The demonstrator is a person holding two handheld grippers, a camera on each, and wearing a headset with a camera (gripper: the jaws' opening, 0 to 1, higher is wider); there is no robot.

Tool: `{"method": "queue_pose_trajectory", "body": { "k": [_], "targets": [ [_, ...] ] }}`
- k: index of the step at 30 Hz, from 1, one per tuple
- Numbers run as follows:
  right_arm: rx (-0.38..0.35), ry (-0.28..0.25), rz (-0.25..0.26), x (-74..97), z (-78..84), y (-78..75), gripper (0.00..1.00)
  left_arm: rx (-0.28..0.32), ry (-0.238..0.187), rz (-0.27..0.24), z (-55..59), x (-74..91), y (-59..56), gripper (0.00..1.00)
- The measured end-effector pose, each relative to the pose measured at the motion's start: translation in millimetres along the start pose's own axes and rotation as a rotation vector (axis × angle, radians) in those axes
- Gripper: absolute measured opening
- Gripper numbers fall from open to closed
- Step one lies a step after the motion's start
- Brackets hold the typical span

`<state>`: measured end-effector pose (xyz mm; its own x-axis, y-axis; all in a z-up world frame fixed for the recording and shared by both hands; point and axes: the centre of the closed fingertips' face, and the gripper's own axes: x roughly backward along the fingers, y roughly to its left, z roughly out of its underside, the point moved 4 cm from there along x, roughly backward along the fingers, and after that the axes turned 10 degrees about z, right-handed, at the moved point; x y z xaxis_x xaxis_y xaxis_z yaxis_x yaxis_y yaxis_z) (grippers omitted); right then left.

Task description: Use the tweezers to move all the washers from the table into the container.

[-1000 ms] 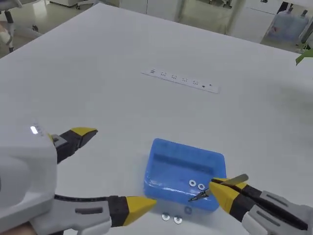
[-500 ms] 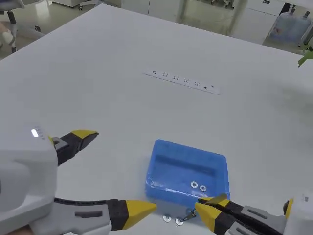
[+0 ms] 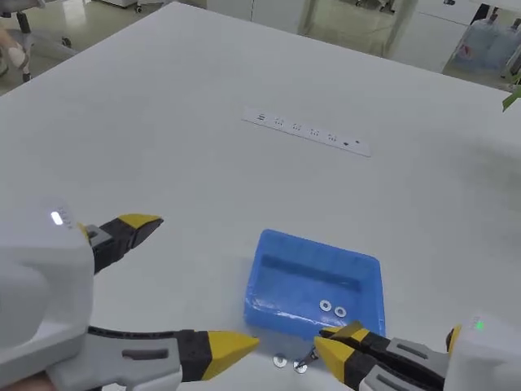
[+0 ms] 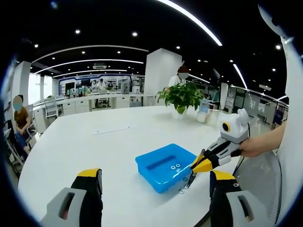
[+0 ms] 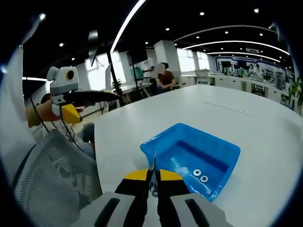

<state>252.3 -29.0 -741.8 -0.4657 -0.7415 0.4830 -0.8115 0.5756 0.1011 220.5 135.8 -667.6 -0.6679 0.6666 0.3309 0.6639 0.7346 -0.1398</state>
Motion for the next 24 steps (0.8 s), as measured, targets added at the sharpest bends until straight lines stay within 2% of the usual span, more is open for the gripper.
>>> {"method": "queue_pose_trajectory", "body": {
  "k": [6,13,16,18,24],
  "targets": [
    [0.049,0.026,-0.005,-0.3,3.7,3.4,0.02,-0.001,0.001,-0.003,0.0,0.9,0.8,0.96],
    [0.098,0.024,-0.011,-1.2,3.1,6.4,0.01,0.002,0.004,-0.002,1.7,0.8,0.4,0.96],
    [0.068,0.026,-0.007,-0.6,2.9,3.8,0.01,0.000,0.003,-0.003,1.4,1.0,0.2,0.96],
    [0.031,0.007,-0.007,1.6,-0.9,2.3,0.01,0.000,0.002,-0.004,1.2,1.4,0.2,0.96],
    [-0.055,-0.060,0.003,14.8,-23.6,-4.2,0.01,0.005,0.004,-0.011,3.0,4.4,1.5,0.96]
  ]
}}
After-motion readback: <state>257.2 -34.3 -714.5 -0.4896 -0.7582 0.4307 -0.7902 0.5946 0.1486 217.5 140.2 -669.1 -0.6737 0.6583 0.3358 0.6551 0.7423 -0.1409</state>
